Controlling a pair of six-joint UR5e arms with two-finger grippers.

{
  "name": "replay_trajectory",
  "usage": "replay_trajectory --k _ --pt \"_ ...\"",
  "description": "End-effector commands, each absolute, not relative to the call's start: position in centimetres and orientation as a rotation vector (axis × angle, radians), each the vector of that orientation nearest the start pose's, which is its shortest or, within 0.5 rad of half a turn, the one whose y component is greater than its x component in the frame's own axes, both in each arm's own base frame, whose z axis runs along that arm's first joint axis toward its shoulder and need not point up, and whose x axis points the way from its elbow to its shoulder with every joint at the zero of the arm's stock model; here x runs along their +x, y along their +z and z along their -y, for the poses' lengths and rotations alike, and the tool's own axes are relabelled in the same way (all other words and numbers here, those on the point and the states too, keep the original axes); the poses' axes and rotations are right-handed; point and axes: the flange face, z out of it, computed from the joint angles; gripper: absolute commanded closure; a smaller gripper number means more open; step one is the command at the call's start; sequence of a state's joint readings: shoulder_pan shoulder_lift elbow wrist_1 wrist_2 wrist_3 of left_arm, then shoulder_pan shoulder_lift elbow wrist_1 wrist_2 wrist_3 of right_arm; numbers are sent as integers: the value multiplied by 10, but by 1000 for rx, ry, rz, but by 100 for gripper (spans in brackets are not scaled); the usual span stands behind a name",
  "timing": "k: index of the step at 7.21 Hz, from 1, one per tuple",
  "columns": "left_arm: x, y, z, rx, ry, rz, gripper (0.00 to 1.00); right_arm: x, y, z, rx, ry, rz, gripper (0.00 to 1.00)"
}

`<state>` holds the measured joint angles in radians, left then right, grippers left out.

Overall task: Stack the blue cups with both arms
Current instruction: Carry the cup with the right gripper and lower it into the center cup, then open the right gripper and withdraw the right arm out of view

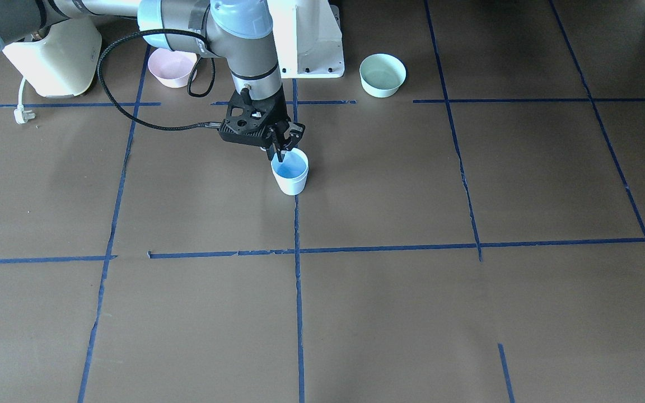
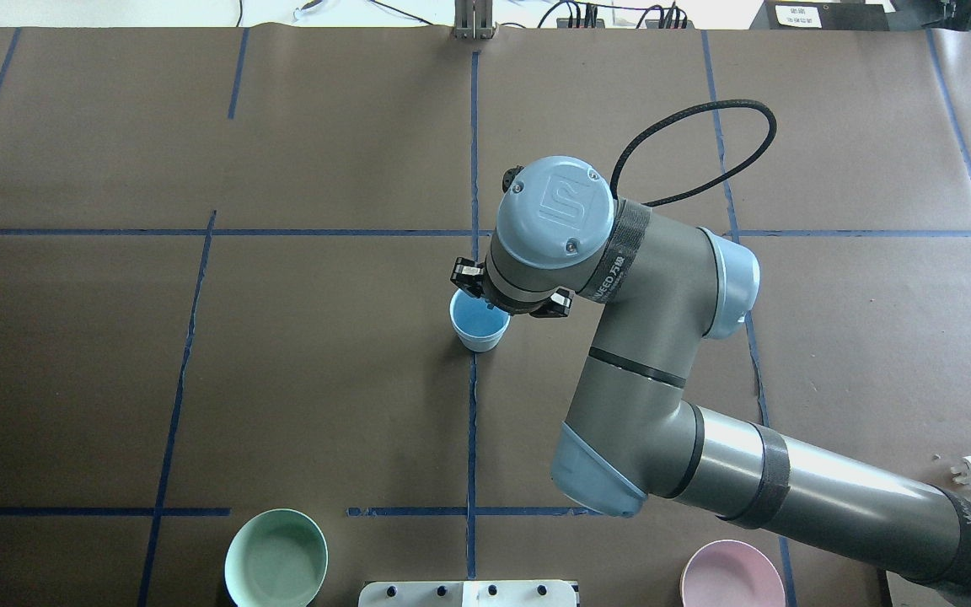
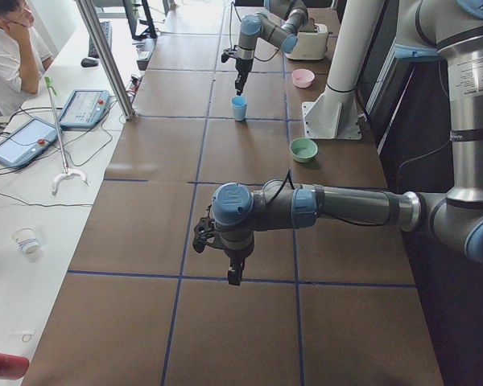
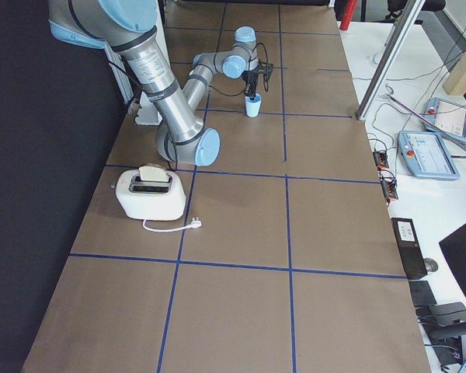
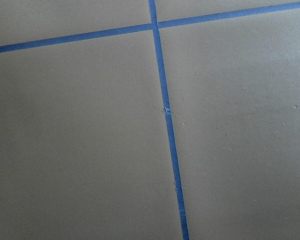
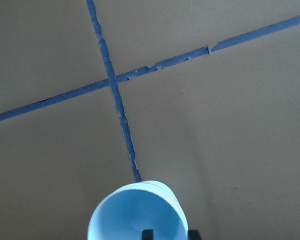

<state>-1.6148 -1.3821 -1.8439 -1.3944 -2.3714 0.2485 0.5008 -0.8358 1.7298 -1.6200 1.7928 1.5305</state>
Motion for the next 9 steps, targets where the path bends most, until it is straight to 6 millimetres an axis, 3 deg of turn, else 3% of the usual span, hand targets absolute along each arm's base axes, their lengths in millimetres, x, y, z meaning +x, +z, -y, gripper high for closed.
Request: replay_trajectory --k 1,3,4,5,6,7,9 --pt "-80 625 401 31 156 -805 0 -535 164 418 27 335 867 0" --pt "-79 626 401 29 157 -805 0 -532 167 420 26 329 864 0" --pt "-79 627 401 27 156 -804 0 -515 178 437 25 300 857 0" --pt "-79 632 402 17 152 -804 0 -478 207 465 -7 225 849 0" --pt "-80 636 402 11 152 -800 0 -432 248 497 -24 148 838 0" --pt "-80 636 402 9 151 -799 0 -373 305 516 -2 30 816 0" --pt "-80 636 402 10 150 -800 0 -214 439 523 8 -168 807 0"
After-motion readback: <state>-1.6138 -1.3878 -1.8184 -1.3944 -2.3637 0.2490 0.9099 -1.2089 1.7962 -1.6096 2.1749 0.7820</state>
